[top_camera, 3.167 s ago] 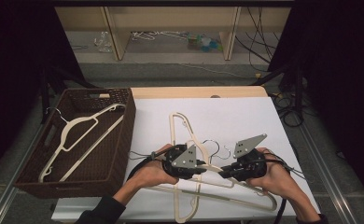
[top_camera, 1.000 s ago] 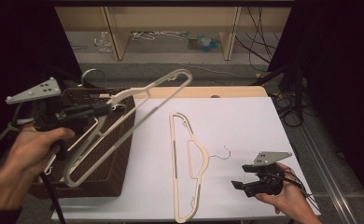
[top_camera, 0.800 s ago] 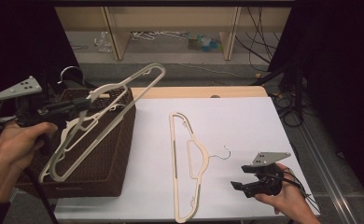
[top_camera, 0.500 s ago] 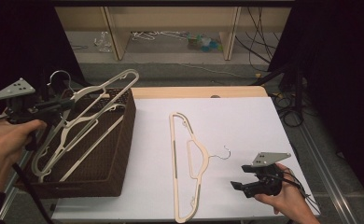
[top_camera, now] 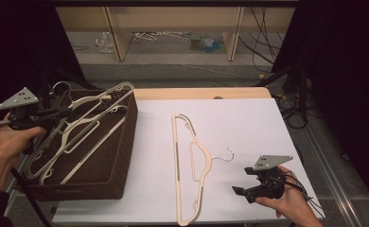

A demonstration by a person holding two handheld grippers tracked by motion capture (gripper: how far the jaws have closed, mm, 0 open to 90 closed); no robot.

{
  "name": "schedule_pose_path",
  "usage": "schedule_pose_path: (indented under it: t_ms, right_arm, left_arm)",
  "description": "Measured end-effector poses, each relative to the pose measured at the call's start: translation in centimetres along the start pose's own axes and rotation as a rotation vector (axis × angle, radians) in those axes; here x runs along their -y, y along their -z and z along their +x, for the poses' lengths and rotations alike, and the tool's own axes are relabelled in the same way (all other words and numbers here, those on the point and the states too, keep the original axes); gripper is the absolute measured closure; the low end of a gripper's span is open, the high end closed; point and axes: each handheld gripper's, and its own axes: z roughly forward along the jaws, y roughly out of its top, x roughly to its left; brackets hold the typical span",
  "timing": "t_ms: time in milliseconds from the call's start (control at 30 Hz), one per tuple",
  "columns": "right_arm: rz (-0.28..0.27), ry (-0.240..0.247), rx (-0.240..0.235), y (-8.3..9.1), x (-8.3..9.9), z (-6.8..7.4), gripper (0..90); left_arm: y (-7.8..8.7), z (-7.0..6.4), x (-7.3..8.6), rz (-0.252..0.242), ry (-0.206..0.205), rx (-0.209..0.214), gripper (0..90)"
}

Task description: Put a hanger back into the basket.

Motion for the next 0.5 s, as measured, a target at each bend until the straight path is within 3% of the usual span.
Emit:
schedule_pose_path:
  t_ms: [267,300,500]
  right_arm:
    - [-0.013,0.001,0.006,-0.2,0.0,0.1,20.8]
    - [0.008,-0.01,-0.006,-0.1,0.0,0.2,20.8]
    - [-0.001,-0.004,-0.002,-0.2,0.0,0.2,21.1]
  left_arm:
    - [0.1,0.9,1.7,0.012,0.035,-0.011,85.8]
    - [0.0,0.9,1.9,0.013,0.04,-0.009,85.8]
    - [-1.1,0.9,3.3,0.046,0.066,0.003,85.8]
